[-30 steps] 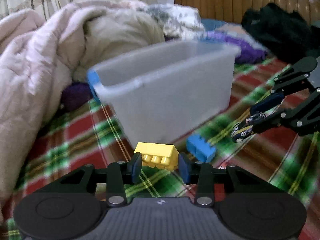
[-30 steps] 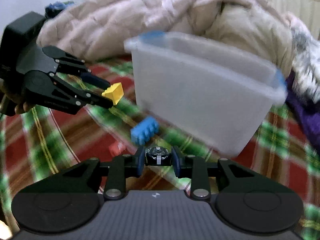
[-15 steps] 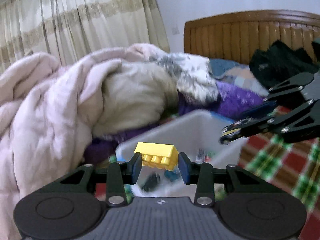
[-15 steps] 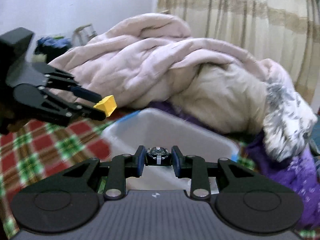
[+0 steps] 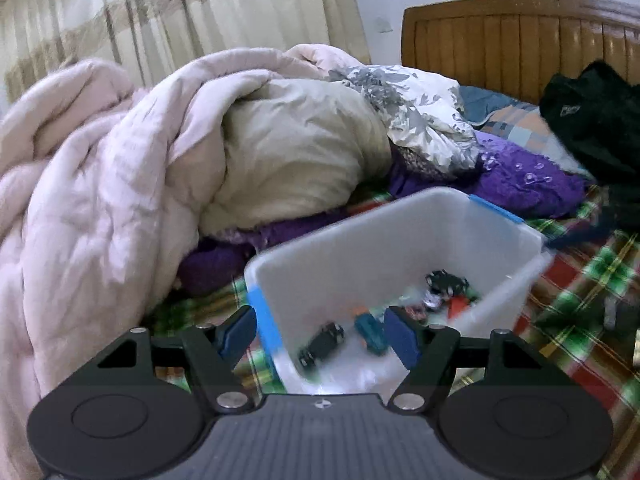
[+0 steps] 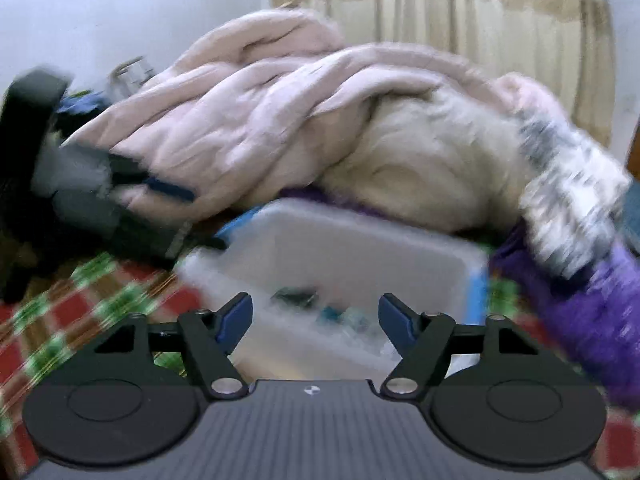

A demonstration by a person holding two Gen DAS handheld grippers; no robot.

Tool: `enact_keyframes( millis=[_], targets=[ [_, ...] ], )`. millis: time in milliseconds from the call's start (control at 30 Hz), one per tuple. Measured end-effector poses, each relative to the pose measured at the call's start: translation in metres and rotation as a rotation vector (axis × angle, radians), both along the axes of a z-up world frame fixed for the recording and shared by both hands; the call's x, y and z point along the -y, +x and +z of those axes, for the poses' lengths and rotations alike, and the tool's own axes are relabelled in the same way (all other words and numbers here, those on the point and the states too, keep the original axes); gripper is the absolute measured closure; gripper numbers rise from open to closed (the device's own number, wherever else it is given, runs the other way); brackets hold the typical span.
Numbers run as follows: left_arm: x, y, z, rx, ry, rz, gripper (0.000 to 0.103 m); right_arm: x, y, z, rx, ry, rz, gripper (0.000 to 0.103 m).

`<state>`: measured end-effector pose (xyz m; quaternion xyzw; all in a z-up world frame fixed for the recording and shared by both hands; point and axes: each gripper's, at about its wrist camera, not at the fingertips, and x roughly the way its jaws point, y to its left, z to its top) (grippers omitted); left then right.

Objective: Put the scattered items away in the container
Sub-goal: 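Grasp the blue block with the left gripper while the right grasps the small red block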

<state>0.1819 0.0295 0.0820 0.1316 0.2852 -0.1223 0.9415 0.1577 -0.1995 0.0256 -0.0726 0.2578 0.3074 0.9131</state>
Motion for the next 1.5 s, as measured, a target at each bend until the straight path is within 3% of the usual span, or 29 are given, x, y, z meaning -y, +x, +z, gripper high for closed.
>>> enact_keyframes(
  millis=[67,167,333,433,467,600,833,1067,1133,1167,1200,1233,1300,1500],
  targets=[
    [-0.006,-0.014,-0.009,-0.015,-0.036,0.011,0.029,-0.014,-0.018,-0.031,-0.05,-0.017,0.025,0.043],
    [-0.008,-0.031,-0.022,-0.017,-0.053,0.01,0.029,-0.035,-0.034,-0.072,-0.106,-0.048,0.021,0.048],
    [-0.01,-0.049,-0.041,-0.044,-0.055,0.007,0.029,-0.059,-0.04,-0.111,-0.145,-0.067,-0.005,0.054],
    [-0.016,-0.053,-0.048,-0.062,-0.052,0.018,0.029,-0.065,-0.038,-0.119,-0.151,-0.084,-0.016,0.076],
    [-0.017,-0.054,-0.051,-0.067,-0.053,0.022,0.029,-0.063,-0.038,-0.119,-0.153,-0.081,-0.018,0.08],
    [-0.018,-0.055,-0.063,-0.097,-0.078,0.03,0.029,-0.048,-0.041,-0.108,-0.147,-0.064,-0.028,0.08],
    [0.025,-0.052,-0.097,-0.133,-0.065,-0.034,0.029,0.015,-0.044,-0.082,-0.12,-0.084,-0.11,0.08],
    [0.052,-0.035,-0.122,-0.16,-0.082,-0.014,0.03,0.045,-0.034,-0.07,-0.102,-0.083,-0.164,0.08],
    [0.056,-0.03,-0.127,-0.163,-0.08,-0.014,0.034,0.046,-0.034,-0.069,-0.096,-0.078,-0.166,0.08],
    [0.057,-0.025,-0.131,-0.175,-0.079,-0.007,0.047,0.047,-0.034,-0.069,-0.096,-0.074,-0.165,0.08],
    [0.057,-0.02,-0.135,-0.197,-0.081,0.004,0.068,0.047,-0.033,-0.068,-0.095,-0.071,-0.164,0.08],
    [0.056,-0.015,-0.138,-0.221,-0.086,0.014,0.076,0.047,-0.034,-0.068,-0.094,-0.067,-0.163,0.08],
    [0.052,-0.012,-0.142,-0.241,-0.096,0.029,0.078,0.047,-0.036,-0.066,-0.093,-0.06,-0.16,0.08],
    [0.042,-0.032,-0.126,-0.197,-0.065,0.008,0.078,0.055,-0.041,-0.055,-0.074,-0.042,-0.15,0.08]
  ],
)
